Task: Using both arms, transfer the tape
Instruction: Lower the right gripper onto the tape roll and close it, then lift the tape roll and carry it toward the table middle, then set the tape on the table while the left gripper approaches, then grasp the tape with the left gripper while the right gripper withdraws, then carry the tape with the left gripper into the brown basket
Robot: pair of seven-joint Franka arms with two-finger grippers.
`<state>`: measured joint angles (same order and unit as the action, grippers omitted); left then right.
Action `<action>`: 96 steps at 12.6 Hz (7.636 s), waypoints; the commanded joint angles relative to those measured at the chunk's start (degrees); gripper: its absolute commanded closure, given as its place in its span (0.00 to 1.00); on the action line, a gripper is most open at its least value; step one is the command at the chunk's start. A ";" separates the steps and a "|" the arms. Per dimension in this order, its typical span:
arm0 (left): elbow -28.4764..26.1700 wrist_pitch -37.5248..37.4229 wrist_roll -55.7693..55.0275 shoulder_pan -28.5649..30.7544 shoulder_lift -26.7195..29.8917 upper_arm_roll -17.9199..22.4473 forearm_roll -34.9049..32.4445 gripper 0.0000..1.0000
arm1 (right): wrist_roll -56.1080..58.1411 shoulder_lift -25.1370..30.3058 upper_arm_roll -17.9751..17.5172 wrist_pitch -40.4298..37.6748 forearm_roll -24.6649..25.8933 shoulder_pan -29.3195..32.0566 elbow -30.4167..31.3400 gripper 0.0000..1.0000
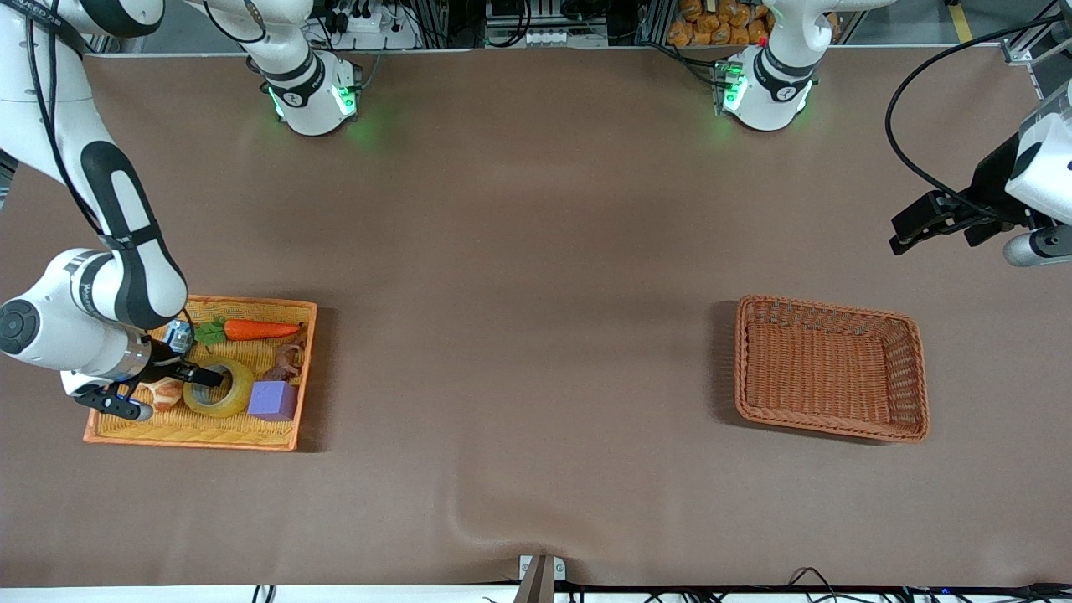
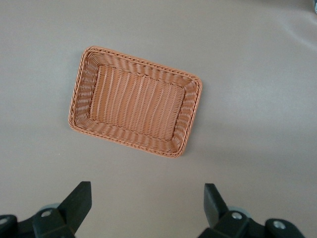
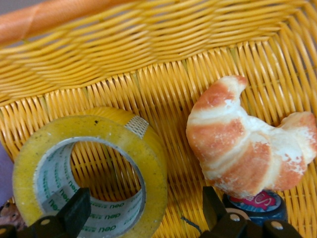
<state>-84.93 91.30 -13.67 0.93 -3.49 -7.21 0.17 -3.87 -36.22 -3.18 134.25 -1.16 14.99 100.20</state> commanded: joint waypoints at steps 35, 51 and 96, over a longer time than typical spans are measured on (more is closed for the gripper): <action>-4.81 -1.57 -0.65 -0.23 1.73 -1.67 0.10 0.00 | -58.59 9.18 -3.06 -22.91 -3.59 -36.93 -15.27 1.00; -6.12 5.81 -19.18 -4.88 -7.83 -7.55 0.80 1.00 | -79.56 -6.77 -3.59 -7.23 3.18 -49.02 -25.48 0.00; -8.15 30.33 0.22 11.11 -32.10 -7.03 -13.17 1.00 | -0.16 36.40 -2.89 -51.63 1.16 -9.89 -15.12 0.00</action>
<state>-93.89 120.14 -14.24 11.89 -33.83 -13.17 -11.51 -1.95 -0.76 -5.62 82.46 1.10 4.60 84.34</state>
